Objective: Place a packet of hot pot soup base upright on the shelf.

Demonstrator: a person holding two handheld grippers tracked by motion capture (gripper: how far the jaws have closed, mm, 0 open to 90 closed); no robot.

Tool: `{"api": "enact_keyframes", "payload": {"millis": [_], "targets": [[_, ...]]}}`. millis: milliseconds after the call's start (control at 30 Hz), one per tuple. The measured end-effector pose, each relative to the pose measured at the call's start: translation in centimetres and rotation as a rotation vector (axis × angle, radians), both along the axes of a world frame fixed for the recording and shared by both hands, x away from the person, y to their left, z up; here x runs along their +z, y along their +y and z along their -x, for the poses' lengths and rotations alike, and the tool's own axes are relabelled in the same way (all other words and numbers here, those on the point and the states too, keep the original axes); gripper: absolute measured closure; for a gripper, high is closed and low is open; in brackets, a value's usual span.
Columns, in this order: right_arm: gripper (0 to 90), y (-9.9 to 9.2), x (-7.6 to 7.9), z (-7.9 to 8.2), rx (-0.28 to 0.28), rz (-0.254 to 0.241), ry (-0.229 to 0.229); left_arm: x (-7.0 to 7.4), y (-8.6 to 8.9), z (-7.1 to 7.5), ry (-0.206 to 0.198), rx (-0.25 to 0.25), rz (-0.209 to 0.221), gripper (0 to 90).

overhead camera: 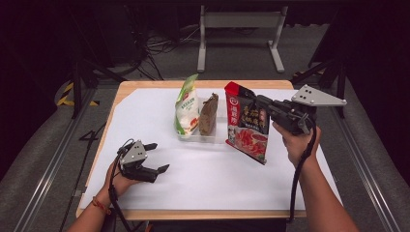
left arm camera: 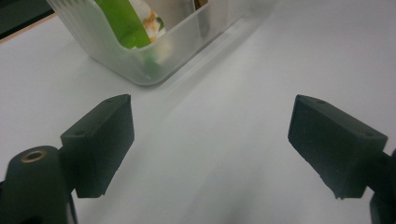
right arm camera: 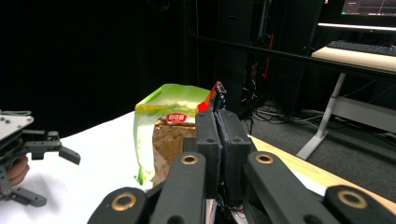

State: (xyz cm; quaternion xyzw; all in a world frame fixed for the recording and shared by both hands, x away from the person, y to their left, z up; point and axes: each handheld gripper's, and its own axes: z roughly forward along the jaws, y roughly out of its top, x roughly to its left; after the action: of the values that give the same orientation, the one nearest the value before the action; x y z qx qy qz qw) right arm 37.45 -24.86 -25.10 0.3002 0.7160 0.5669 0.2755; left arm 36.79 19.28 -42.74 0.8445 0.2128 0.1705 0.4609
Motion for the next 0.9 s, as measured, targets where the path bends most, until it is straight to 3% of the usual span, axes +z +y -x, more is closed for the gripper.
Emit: {"api": "enact_keyframes", "payload": {"millis": [167, 667, 900], "targets": [[88.5, 0.6, 0.5, -0.8, -0.031, 0.008, -0.026, 0.0, -0.1, 0.0, 0.002, -0.002, -0.004, 15.2], [88.5, 2.7, 1.5, -3.6, -0.084, 0.0, -0.018, -0.1, -0.1, 0.0, 0.007, -0.01, -0.009, 15.0], [88.5, 4.0, 1.2, -4.8, -0.104, 0.011, -0.012, -0.2, -0.1, 0.0, 0.005, -0.009, -0.008, 15.0]]}}
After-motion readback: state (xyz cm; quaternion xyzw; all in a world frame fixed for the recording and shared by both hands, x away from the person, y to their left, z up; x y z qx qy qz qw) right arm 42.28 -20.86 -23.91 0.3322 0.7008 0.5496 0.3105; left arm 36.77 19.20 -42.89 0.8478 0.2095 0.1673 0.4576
